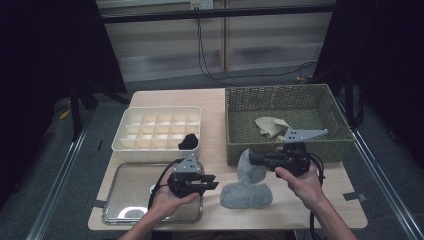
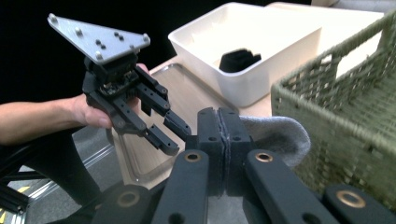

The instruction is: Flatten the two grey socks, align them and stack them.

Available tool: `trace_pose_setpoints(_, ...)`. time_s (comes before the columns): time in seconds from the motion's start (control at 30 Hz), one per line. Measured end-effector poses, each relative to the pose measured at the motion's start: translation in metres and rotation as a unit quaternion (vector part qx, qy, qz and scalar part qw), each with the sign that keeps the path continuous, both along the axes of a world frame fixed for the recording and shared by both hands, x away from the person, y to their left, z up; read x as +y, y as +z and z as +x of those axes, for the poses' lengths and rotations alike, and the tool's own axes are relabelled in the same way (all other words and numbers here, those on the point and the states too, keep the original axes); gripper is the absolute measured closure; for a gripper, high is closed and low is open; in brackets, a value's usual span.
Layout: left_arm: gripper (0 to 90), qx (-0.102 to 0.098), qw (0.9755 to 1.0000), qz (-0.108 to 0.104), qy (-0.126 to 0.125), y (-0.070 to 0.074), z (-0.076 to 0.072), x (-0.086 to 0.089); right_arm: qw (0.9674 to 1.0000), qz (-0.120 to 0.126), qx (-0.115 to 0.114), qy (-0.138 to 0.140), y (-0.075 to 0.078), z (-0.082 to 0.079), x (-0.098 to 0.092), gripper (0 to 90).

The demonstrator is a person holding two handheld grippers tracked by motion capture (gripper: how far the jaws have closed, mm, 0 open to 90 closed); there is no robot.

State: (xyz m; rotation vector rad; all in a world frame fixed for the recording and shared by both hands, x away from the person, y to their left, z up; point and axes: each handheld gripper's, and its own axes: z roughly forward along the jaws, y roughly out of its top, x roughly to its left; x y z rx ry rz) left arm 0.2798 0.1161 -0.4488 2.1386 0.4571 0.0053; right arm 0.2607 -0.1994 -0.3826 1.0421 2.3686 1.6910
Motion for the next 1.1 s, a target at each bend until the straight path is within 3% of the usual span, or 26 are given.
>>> trace_pose_setpoints(0.2,75.5,0.001,0.9999,-0.003,-0.013,0.000,-0.001,-0.012,0.9998,0.000,0.020,-0.001,-0.020,-0.001,-0.005,89.0)
trace_pose_setpoints(0.57,80.4,0.018,0.9992,-0.006,-0.036,-0.006,0.000,-0.041,0.9979,-0.029,0.058,0.002,-0.057,0.010,0.000,88.7)
trace_pose_setpoints(0.77,80.2,0.026,0.9983,-0.009,-0.052,-0.009,-0.001,-0.049,0.9969,-0.044,0.065,0.000,-0.067,0.018,0.003,88.7)
trace_pose_setpoints(0.93,79.0,0.039,0.9961,-0.002,-0.079,-0.018,-0.004,-0.061,0.9960,-0.056,0.070,0.003,-0.076,0.022,0.009,88.5)
trace_pose_setpoints(1.1,79.3,0.044,0.9949,0.012,-0.090,-0.027,-0.003,-0.072,0.9961,-0.058,0.066,-0.002,-0.074,0.025,0.009,88.4)
